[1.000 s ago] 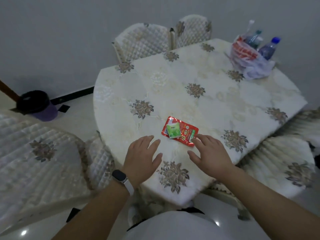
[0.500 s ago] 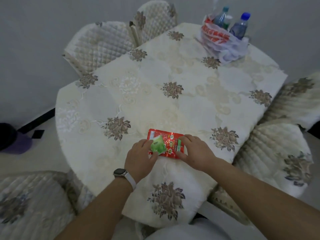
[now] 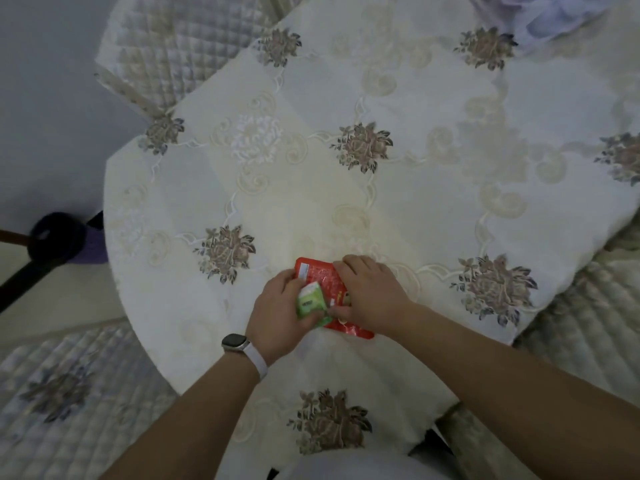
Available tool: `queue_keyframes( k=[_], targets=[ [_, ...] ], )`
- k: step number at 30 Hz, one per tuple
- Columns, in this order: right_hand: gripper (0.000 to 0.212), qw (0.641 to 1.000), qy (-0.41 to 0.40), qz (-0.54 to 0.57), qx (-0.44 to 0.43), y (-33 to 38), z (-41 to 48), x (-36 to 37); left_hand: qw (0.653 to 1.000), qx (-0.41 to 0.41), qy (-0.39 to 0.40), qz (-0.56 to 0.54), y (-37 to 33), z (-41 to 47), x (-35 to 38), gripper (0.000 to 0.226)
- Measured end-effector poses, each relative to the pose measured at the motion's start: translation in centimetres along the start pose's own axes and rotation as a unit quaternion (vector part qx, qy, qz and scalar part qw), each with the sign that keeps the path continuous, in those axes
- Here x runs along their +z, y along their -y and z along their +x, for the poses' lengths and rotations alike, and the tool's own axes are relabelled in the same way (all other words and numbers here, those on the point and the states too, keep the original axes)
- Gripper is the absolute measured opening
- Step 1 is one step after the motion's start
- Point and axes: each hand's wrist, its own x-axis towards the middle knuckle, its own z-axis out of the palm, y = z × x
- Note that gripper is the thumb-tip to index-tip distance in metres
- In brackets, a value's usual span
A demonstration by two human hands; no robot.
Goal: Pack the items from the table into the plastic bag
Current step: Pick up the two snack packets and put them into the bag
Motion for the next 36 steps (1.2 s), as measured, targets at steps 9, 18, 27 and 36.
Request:
queue_keyframes(
  k=[9,18,27,36],
  targets=[
    [0.080,0.999,-0.009,-0.038,0.016,1.4,0.1,0.7,0.989,-0.074,-0.050,-0.118,-0.3,-1.5,0.3,0.032],
    [0.091,0.970,0.009,0.083,0.230,5.1,-0.7,1.5,0.948,-0.094,-0.073,-0.295,3.9,-3.7,-0.8,0.023],
    [0.047,0.910,-0.060,0.204,0.356,11.3,-4.2,2.7,0.923,-0.036,-0.059,-0.378,9.0,-7.7,-4.3,0.020],
    [0.021,0.878,-0.133,0.260,0.379,15.5,-11.1,1.3,0.919,0.023,-0.011,-0.394,7.5,-10.8,-7.2,0.017]
  ],
)
